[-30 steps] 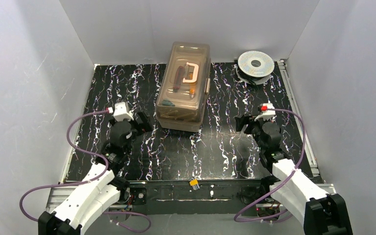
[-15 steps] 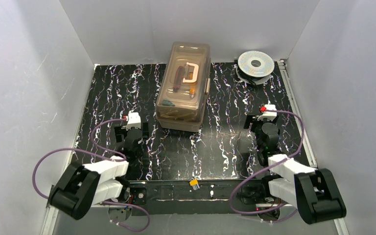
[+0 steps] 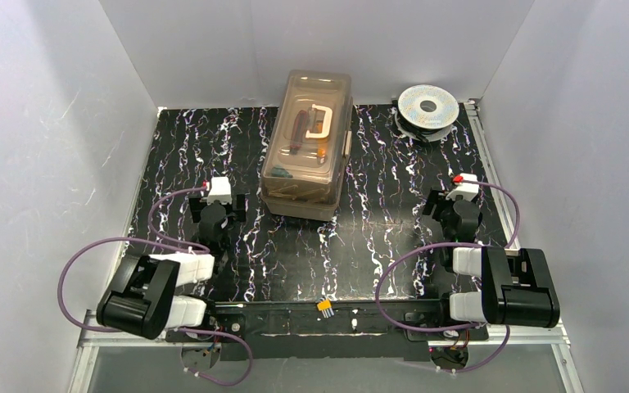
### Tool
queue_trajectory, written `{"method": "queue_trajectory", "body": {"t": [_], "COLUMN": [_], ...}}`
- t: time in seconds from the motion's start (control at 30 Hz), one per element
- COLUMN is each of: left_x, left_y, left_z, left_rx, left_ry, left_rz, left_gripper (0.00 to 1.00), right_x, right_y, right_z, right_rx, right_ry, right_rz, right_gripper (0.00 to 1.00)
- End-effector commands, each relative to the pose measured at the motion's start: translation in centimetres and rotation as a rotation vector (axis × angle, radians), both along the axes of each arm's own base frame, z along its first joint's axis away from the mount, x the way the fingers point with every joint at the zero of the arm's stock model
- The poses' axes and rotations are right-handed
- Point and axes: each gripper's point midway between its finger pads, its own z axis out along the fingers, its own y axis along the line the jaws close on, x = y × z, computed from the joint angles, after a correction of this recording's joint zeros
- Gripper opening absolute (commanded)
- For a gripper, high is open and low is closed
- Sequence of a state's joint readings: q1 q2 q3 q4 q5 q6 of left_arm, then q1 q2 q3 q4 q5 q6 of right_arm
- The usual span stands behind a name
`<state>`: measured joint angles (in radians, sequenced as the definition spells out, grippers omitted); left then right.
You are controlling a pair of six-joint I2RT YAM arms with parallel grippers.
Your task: Pack the tool kit
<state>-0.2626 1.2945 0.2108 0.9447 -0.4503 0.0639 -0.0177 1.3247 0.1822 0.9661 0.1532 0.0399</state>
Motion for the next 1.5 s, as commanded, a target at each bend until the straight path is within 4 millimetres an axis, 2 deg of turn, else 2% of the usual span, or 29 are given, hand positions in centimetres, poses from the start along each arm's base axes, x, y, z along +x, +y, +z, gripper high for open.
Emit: {"method": "queue_trajectory", "body": {"t": [0.0, 0.07, 0.1, 0.13, 0.23, 0.33, 0.4, 1.47], "left_x": [1.4, 1.7, 1.6, 2.4, 3.6, 3.5, 3.5, 3.3], "left_y": [-0.1, -0.1, 0.1, 0.2, 0.2, 0.3, 0.4, 0.5], "left_z": [0.6, 0.4, 0.4, -0.3, -1.7, -2.0, -2.0, -2.3], "left_rx": [0.012, 0.012, 0.005, -0.059, -0.156, -0.179, -0.178, -0.175], "left_ry": [-0.041, -0.086, -0.098, -0.031, 0.079, 0.088, 0.077, 0.06], "left_rz": [-0.038, -0.065, -0.055, -0.09, -0.151, -0.163, -0.16, -0.156], "left_gripper": [0.95, 0.96, 0.98, 0.98, 0.96, 0.96, 0.98, 0.98], "right_x": [2.2, 2.1, 2.2, 2.1, 2.2, 2.2, 2.2, 2.3], "right_y": [0.2, 0.2, 0.1, 0.3, 0.3, 0.3, 0.3, 0.4], "right_z": [3.4, 3.6, 3.7, 3.4, 3.5, 3.5, 3.5, 3.4], "right_rx": [0.03, 0.027, 0.021, 0.024, 0.021, 0.021, 0.019, 0.021], "right_ry": [-0.101, -0.116, -0.126, -0.095, -0.106, -0.107, -0.107, -0.096], "right_rz": [0.011, 0.001, -0.002, 0.001, 0.002, 0.003, 0.002, 0.009], "right_gripper": [0.79, 0.78, 0.83, 0.87, 0.88, 0.88, 0.88, 0.92]}}
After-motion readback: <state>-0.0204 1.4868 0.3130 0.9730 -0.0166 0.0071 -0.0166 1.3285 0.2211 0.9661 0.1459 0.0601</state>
